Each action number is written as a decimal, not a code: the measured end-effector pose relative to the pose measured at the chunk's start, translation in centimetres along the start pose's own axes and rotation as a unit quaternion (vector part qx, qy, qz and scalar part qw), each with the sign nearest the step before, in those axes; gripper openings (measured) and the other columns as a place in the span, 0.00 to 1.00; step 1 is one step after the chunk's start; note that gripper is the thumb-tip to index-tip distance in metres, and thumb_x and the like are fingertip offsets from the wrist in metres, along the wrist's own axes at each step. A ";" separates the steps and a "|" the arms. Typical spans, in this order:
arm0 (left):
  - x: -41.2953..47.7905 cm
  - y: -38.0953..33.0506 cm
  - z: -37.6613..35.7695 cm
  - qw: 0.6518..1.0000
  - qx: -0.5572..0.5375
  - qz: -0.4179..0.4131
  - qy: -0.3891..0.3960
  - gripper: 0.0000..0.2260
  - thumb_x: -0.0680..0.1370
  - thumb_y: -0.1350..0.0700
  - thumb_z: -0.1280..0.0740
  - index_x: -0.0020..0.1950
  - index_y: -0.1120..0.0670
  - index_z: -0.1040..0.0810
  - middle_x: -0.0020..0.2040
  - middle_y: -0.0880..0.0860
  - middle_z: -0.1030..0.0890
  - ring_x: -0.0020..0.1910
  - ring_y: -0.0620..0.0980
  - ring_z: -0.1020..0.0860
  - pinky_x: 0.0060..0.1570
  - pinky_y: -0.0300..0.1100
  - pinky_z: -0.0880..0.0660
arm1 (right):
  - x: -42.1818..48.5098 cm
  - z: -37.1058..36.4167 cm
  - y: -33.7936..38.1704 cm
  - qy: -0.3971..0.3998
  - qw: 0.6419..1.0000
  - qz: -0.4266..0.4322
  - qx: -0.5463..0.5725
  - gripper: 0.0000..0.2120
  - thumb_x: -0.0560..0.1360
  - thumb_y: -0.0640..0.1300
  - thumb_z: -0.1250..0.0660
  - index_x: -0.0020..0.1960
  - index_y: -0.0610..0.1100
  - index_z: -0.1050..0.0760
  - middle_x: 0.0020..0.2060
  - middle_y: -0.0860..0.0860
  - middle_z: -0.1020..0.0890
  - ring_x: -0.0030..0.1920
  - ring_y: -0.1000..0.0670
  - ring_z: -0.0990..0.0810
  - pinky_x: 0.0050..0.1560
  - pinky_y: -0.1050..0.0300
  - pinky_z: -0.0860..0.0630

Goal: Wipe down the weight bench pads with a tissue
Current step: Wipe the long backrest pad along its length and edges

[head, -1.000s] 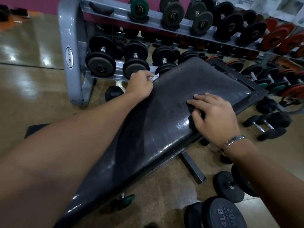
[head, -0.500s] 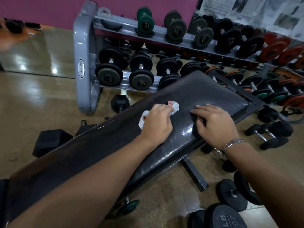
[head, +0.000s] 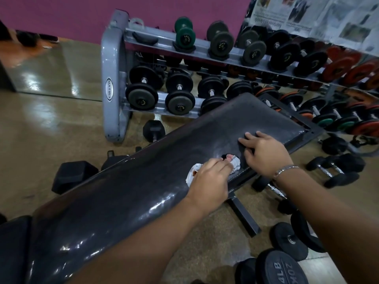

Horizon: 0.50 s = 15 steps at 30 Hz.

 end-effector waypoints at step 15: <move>-3.4 -1.5 0.4 0.996 -0.030 -0.077 0.039 0.19 0.74 0.69 0.35 0.63 0.59 0.19 0.62 0.51 0.18 0.60 0.52 0.23 0.60 0.43 0.24 | -0.4 -0.9 -0.5 -0.068 0.998 0.005 0.011 0.20 0.77 0.46 0.40 0.68 0.49 0.24 0.69 0.47 0.25 0.72 0.40 0.32 0.70 0.41 0.33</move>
Point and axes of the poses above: each hand's wrist, its own x-axis towards the middle knuckle, its own z-axis out of the back of the hand, y = z × x, the point moved 8 cm from there along x, towards the middle knuckle
